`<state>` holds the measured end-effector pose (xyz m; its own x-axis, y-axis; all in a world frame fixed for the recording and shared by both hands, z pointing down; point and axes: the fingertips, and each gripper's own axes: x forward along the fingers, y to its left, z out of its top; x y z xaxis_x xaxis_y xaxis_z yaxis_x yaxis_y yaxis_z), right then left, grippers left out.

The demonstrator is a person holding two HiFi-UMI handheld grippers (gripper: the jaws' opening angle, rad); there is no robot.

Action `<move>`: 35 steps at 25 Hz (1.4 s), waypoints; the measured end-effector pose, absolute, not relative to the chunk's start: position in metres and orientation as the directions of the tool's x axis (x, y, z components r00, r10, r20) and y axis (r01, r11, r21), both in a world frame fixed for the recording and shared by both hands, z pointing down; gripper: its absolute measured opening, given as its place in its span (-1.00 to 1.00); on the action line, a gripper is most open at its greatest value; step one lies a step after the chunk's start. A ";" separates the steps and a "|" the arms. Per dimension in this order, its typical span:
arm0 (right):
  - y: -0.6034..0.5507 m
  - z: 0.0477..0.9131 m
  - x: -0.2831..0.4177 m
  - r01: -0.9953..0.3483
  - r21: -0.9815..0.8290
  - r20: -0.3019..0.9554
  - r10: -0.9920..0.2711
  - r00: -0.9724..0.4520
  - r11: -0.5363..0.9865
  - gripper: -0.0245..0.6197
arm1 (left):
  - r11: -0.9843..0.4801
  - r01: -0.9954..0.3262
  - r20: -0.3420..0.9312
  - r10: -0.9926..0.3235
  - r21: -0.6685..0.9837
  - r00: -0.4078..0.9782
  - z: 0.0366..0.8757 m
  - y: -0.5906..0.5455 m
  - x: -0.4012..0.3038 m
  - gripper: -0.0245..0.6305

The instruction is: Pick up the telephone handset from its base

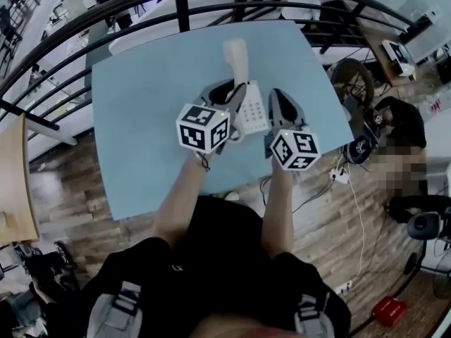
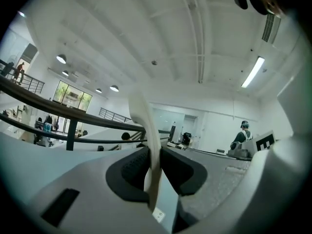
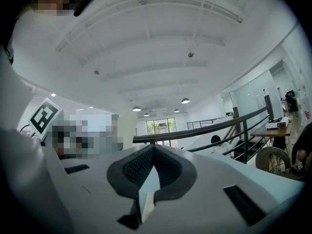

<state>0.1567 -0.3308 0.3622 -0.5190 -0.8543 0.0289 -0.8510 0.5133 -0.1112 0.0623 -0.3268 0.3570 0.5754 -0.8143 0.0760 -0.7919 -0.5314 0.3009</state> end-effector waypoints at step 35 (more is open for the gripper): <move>-0.338 0.363 0.148 -0.828 -0.039 0.032 -0.827 -0.561 0.560 -0.94 | -0.519 -0.786 0.074 -0.817 0.337 0.572 0.363 -0.328 0.058 -0.68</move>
